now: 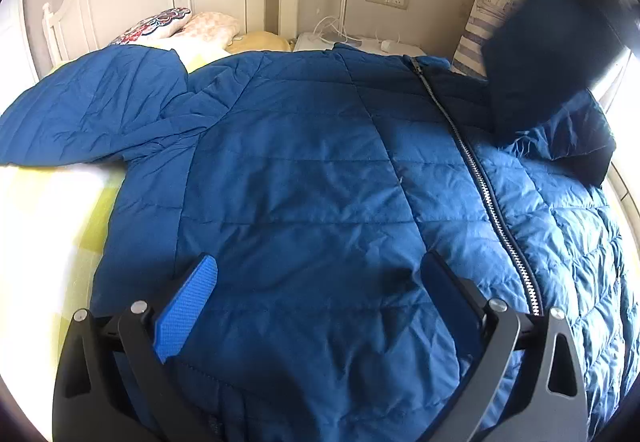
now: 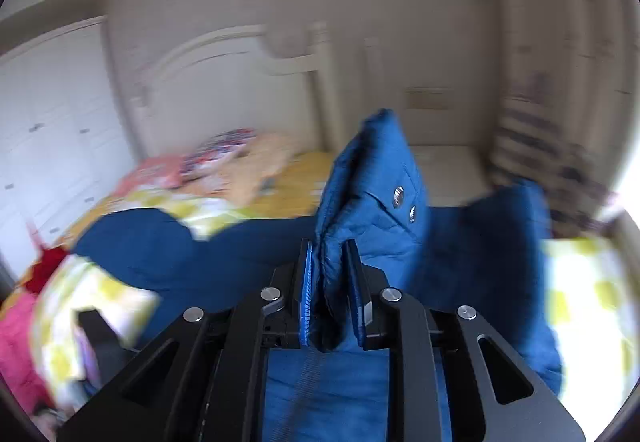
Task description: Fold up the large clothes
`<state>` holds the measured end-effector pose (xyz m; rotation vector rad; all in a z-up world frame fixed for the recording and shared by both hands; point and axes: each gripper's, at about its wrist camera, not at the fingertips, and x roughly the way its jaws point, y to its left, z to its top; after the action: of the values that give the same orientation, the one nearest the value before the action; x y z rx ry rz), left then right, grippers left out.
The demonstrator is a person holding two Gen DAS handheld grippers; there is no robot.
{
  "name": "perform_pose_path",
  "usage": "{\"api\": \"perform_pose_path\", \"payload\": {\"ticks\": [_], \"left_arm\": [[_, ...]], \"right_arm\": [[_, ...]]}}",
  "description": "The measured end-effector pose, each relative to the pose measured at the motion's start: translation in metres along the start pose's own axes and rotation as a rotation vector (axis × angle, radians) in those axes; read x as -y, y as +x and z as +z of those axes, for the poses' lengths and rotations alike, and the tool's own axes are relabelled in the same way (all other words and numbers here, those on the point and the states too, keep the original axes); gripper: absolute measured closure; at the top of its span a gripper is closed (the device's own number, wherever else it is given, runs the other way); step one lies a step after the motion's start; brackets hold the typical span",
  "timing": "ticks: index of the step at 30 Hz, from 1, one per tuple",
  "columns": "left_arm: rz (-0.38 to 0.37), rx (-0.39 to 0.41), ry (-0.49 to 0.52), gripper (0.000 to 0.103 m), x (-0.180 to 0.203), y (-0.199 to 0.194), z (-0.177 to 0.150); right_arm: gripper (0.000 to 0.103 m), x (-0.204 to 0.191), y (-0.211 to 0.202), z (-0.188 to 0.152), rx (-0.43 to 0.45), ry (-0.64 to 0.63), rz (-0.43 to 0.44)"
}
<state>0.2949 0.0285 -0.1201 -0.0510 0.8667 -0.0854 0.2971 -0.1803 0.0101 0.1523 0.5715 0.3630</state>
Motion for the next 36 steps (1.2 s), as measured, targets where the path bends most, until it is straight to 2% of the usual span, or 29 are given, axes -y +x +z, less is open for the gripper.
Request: {"api": "perform_pose_path", "payload": {"ticks": [1,2,4,5,6,8,10,14,16,17,19,20,22,25,26,28,29,30,32,33,34,36], "left_arm": [[-0.005,0.002,-0.006,0.002,-0.001,-0.001,-0.001],[-0.015,0.005,-0.019,0.002,-0.004,-0.002,-0.001],[-0.043,0.013,-0.047,0.002,-0.009,-0.003,0.000],[-0.055,0.016,-0.058,0.002,-0.012,-0.004,0.000],[-0.069,0.018,-0.071,0.002,-0.015,-0.005,-0.001],[-0.093,0.020,-0.093,0.002,-0.018,-0.005,-0.001],[-0.100,0.022,-0.100,0.002,-0.019,-0.006,-0.001],[-0.154,0.044,-0.164,0.002,-0.028,-0.010,0.000],[-0.205,0.053,-0.239,0.003,-0.040,-0.010,0.001],[-0.230,0.049,-0.269,0.003,-0.045,-0.011,0.001],[-0.272,0.034,-0.345,0.007,-0.059,-0.010,0.007],[-0.277,0.020,-0.394,0.007,-0.067,-0.009,0.013],[-0.277,-0.005,-0.430,0.011,-0.074,-0.005,0.024],[-0.222,-0.003,-0.403,0.011,-0.072,0.005,0.055],[-0.179,-0.014,-0.372,0.011,-0.066,0.016,0.066],[-0.150,-0.051,-0.337,0.012,-0.056,0.038,0.076],[-0.141,-0.085,-0.320,0.018,-0.049,0.052,0.079],[-0.136,-0.113,-0.302,0.035,-0.041,0.064,0.080],[-0.074,-0.066,-0.248,0.066,-0.031,0.060,0.079],[-0.071,-0.038,-0.225,0.084,-0.027,0.054,0.079],[-0.100,0.004,-0.219,0.087,-0.029,0.044,0.078],[-0.074,0.113,-0.206,0.090,-0.033,0.014,0.079]], "right_arm": [[0.080,-0.015,0.015,0.006,-0.034,-0.008,0.094],[0.077,-0.028,0.027,0.010,-0.065,-0.014,0.152],[0.065,-0.035,0.038,0.014,-0.110,-0.020,0.187],[0.050,-0.035,0.038,0.013,-0.109,-0.020,0.192],[0.037,-0.025,0.033,0.010,-0.084,-0.033,0.160],[0.035,-0.016,0.016,0.003,-0.002,-0.073,-0.004],[0.036,0.028,0.000,-0.010,0.006,-0.064,-0.147],[0.039,0.139,-0.016,-0.035,-0.030,0.147,-0.385],[0.039,0.186,-0.011,-0.055,-0.058,0.257,-0.452],[0.039,0.197,-0.013,-0.067,-0.072,0.293,-0.480],[0.039,0.214,0.001,-0.087,-0.098,0.364,-0.512],[0.039,0.220,0.005,-0.100,-0.115,0.418,-0.497],[0.039,0.239,-0.004,-0.105,-0.086,0.488,-0.483],[0.039,0.251,0.002,-0.112,-0.068,0.545,-0.456],[0.039,0.257,0.002,-0.114,-0.062,0.566,-0.451],[0.039,0.260,0.004,-0.117,-0.046,0.594,-0.434],[0.039,0.262,0.004,-0.118,-0.041,0.606,-0.428],[0.039,0.266,0.007,-0.120,-0.038,0.615,-0.427],[0.039,0.261,0.007,-0.124,-0.033,0.623,-0.417],[0.039,0.261,0.006,-0.123,-0.034,0.626,-0.414],[0.039,0.262,0.006,-0.124,-0.037,0.630,-0.409],[0.039,0.255,0.001,-0.126,-0.039,0.635,-0.400]]}}
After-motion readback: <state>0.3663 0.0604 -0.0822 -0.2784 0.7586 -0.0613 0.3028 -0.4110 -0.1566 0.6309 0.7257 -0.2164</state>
